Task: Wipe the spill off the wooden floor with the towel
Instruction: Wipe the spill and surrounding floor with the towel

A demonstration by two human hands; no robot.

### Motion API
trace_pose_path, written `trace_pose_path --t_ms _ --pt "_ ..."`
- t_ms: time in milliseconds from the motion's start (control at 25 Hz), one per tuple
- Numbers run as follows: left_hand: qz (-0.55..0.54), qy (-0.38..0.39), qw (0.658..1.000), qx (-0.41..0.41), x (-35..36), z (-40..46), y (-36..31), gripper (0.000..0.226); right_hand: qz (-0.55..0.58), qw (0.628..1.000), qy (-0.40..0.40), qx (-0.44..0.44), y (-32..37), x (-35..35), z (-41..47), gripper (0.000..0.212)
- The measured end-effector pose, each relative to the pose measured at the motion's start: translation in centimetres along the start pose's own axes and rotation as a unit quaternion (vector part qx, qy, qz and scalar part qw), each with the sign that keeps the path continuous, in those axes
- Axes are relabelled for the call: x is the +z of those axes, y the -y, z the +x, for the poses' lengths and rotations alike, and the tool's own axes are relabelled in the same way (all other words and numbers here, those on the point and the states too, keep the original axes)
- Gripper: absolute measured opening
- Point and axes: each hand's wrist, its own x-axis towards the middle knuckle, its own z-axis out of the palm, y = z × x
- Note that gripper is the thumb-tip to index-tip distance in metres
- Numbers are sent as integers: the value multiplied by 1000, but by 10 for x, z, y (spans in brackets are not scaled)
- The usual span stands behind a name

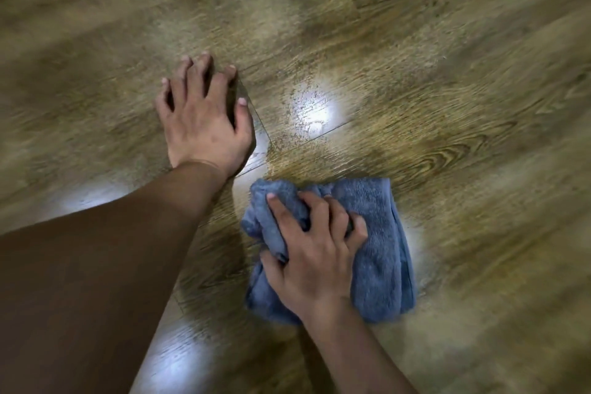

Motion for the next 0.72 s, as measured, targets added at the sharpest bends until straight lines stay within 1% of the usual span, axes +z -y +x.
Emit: trace_pose_path --t_ms 120,360,480,600,720 --pt "0 7 1000 1 -2 0 -2 52 20 999 -31 1 -5 -4 42 63" --pt "-7 -3 1000 -1 -2 1 -1 50 0 993 -79 83 -13 -12 200 55" --pt "-6 -2 1000 2 -1 -1 -2 50 -14 991 -85 102 -20 -16 265 49" --pt "-6 5 1000 1 -1 0 -2 51 -23 992 -87 91 -23 -15 288 49" --pt "3 16 1000 -3 -3 -1 -3 51 -23 994 -84 66 -25 -14 279 53"
